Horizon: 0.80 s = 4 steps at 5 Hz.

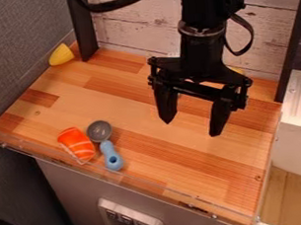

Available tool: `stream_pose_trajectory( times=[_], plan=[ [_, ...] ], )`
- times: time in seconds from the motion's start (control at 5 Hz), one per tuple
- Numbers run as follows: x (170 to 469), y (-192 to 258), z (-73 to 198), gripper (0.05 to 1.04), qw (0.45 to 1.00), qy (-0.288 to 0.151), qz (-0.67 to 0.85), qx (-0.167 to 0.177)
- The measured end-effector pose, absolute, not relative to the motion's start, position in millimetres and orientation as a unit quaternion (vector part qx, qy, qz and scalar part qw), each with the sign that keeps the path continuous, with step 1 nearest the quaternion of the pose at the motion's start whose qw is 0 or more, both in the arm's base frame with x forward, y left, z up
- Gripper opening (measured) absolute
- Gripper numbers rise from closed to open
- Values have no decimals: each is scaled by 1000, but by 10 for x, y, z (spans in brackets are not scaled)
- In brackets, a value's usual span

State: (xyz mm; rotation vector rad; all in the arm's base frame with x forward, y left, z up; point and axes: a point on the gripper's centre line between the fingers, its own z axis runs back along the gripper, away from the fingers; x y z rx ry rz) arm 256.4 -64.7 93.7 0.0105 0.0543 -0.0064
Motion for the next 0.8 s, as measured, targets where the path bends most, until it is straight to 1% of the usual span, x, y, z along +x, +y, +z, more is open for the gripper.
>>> stream_pose_trajectory(
  times=[0.2, 0.4, 0.6, 0.8],
  plan=[
    [2708, -436, 846, 1000, 998, 34, -61, 2],
    [3106, -166, 834, 995, 987, 26, -158, -6],
    [3557, 142, 815, 995, 965, 12, -263, -13],
    [3790, 480, 800, 995, 932, 0, -361, -17]
  ],
)
